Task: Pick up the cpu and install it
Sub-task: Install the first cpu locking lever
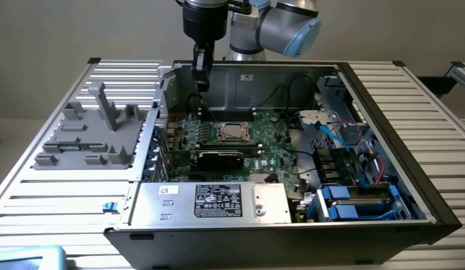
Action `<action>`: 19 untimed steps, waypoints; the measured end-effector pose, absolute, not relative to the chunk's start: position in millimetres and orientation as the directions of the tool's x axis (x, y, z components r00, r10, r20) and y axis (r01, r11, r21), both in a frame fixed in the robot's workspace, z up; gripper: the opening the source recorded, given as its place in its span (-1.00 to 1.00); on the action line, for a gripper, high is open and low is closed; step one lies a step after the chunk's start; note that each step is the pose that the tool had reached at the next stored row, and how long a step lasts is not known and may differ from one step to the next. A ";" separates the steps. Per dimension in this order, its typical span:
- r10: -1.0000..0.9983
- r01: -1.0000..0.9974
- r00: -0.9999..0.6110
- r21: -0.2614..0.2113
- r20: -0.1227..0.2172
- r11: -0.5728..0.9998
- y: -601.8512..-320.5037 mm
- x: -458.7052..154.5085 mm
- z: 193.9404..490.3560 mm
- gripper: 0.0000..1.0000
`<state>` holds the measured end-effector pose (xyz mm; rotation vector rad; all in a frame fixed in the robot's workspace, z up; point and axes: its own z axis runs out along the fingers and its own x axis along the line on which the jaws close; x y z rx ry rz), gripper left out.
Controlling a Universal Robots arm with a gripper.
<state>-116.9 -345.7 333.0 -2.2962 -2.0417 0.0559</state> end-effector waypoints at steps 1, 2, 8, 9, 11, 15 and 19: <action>0.991 0.988 0.135 -0.075 0.018 -0.133 -345.7 -116.9 333.0 -0.79; 0.988 0.986 0.151 -0.075 0.018 -0.150 -345.7 -116.9 332.9 -0.79; 0.967 0.965 0.255 -0.075 0.018 -0.253 -345.7 -116.9 332.4 -0.79; 0.962 0.960 0.272 -0.075 0.018 -0.269 -345.7 -116.9 332.3 -0.79; 0.952 0.950 0.306 -0.075 0.018 -0.303 -345.7 -116.9 332.0 -0.79; 0.930 0.928 0.367 -0.075 0.018 -0.365 -345.7 -116.9 331.3 -0.79; 0.903 0.901 0.429 -0.075 0.018 -0.427 -345.7 -116.9 330.6 -0.79</action>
